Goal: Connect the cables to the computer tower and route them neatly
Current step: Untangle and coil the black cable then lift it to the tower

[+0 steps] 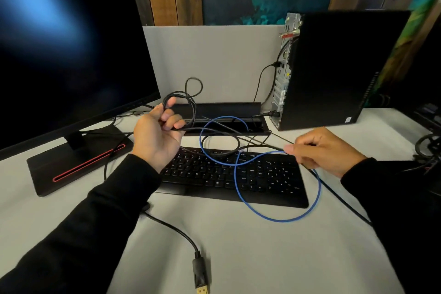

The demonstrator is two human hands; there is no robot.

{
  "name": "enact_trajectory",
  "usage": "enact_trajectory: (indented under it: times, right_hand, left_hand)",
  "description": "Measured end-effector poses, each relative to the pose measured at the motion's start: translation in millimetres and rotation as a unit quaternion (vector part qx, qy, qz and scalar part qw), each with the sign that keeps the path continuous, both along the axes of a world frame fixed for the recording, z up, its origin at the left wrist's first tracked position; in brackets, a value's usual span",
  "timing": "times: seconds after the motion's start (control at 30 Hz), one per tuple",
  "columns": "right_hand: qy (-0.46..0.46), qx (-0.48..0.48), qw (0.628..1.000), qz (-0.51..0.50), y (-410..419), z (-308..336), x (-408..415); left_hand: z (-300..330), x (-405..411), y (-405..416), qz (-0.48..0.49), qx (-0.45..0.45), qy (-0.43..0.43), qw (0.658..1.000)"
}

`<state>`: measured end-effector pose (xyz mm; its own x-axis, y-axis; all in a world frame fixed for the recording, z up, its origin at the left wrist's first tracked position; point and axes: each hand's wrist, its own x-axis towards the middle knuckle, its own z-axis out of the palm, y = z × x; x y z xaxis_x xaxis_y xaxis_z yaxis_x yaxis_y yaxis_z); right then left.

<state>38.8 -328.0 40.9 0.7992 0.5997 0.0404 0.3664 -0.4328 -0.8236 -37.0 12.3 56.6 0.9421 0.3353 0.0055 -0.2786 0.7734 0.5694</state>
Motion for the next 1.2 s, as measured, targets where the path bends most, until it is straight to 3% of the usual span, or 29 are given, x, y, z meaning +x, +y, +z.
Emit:
enact_trajectory:
  times: [0.1,0.23,0.47,0.6,0.7,0.8,0.87,0.93,1.07,1.13,1.2]
  right_hand:
    - [-0.036,-0.229,0.973,0.001,-18,-13,14]
    - [-0.007,-0.358,0.934,0.009,-15,-19,13]
    - [0.021,-0.446,0.895,-0.006,-13,-17,10]
    - [-0.017,-0.456,0.89,0.014,-2,-1,-8]
    - [-0.032,-0.323,0.941,0.1,20,27,-27]
    - [-0.018,-0.048,0.977,0.205,40,53,-48]
    - [0.025,0.127,0.954,0.272,52,56,-60]
    - [0.114,0.268,0.891,0.348,61,53,-66]
    - [0.331,0.406,0.766,0.371,66,55,-70]
    - [0.366,0.414,0.749,0.366,62,60,-70]
    - [0.348,0.386,0.785,0.338,53,63,-66]
  left_hand:
    - [7,1,13,0.026,-0.032,-0.007,0.999]
    - [14,0,13,0.036,-0.036,-0.018,0.999]
    - [18,-4,-4,0.044,-0.002,-0.026,0.999]
    - [17,-4,-14,0.049,0.09,-0.066,0.993]
    - [12,-3,-26,0.059,0.202,-0.077,0.975]
    - [2,-2,-39,0.058,0.287,-0.083,0.953]
    - [-6,-1,-44,0.051,0.33,-0.09,0.938]
    - [-13,2,-46,0.032,0.354,-0.098,0.929]
    - [-27,6,-39,0.019,0.405,-0.09,0.91]
    - [-31,8,-34,0.01,0.366,-0.066,0.928]
    - [-29,10,-28,0.004,0.29,-0.034,0.956]
